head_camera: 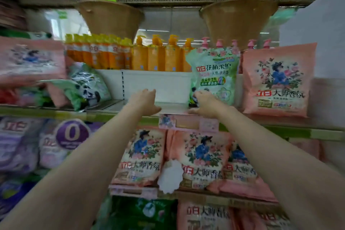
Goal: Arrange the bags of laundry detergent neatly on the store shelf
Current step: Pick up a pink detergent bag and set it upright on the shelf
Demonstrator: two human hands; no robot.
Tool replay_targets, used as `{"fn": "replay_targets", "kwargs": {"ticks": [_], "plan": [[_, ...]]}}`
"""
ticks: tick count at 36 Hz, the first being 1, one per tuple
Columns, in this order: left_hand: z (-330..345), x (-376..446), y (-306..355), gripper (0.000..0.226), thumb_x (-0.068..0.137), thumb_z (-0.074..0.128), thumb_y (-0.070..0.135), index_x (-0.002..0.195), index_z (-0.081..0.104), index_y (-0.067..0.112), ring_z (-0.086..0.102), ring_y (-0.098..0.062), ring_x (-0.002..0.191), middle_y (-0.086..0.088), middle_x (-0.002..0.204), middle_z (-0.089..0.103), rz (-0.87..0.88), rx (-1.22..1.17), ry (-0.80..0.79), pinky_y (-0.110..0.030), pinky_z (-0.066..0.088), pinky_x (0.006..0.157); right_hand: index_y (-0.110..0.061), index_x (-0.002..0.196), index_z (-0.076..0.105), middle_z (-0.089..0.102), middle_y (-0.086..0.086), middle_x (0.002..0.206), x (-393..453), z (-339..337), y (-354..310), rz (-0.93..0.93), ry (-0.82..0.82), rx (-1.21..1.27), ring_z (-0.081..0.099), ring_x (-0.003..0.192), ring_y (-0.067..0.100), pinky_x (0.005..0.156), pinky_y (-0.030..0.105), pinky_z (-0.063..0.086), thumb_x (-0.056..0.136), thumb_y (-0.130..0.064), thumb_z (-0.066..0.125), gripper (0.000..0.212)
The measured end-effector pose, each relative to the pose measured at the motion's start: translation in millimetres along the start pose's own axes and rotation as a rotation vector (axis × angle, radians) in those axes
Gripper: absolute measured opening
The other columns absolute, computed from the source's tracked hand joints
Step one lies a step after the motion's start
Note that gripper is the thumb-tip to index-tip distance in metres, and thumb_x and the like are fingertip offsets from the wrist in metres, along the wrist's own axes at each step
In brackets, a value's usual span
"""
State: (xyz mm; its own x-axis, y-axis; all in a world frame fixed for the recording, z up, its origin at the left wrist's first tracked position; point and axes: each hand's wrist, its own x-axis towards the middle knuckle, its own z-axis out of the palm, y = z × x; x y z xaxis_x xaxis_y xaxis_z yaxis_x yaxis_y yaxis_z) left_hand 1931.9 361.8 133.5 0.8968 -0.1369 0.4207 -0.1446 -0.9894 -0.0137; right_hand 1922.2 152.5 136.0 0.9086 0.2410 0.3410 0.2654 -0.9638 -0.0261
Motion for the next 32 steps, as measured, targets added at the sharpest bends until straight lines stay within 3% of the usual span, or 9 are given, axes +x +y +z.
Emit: {"fn": "replay_targets", "kwargs": {"ticks": [11,18,28,32], "plan": [[-30,-92,-123,0.054,0.082,0.063,0.047,0.116,0.052,0.007,0.055,-0.033,0.111,-0.016,0.119,0.056,-0.23,0.079,-0.037,-0.04,0.047,0.088,-0.002,0.136,0.037,0.041,0.017,0.139,9,17,-140,-0.18,-0.048,0.118,0.039,0.129,0.03,0.106,0.037,0.036,0.088,-0.041,0.062,0.067],[-51,-145,-190,0.073,0.081,0.064,0.05,0.13,0.044,-0.001,0.049,-0.038,0.119,-0.023,0.127,0.049,-0.404,0.108,-0.01,-0.043,0.043,0.097,-0.002,0.136,0.038,0.042,0.018,0.14,13,21,-226,-0.325,-0.026,0.156,0.041,0.128,0.031,0.105,0.037,0.037,0.087,-0.041,0.063,0.068],[-71,-200,-259,0.066,0.084,0.061,0.047,0.128,0.042,0.002,0.043,-0.033,0.125,-0.018,0.135,0.042,-0.627,0.161,-0.035,-0.042,0.044,0.097,-0.003,0.141,0.031,0.036,0.016,0.143,30,32,-316,-0.555,-0.032,0.191,0.035,0.132,0.03,0.108,0.042,0.034,0.086,-0.047,0.062,0.077],[-77,-206,-278,0.077,0.083,0.062,0.049,0.138,0.035,0.003,0.04,-0.032,0.129,-0.018,0.14,0.039,-0.689,0.21,-0.044,-0.042,0.041,0.101,-0.003,0.145,0.024,0.035,0.017,0.145,43,37,-341,-0.624,-0.022,0.204,0.035,0.133,0.03,0.109,0.039,0.034,0.086,-0.048,0.062,0.083]]}}
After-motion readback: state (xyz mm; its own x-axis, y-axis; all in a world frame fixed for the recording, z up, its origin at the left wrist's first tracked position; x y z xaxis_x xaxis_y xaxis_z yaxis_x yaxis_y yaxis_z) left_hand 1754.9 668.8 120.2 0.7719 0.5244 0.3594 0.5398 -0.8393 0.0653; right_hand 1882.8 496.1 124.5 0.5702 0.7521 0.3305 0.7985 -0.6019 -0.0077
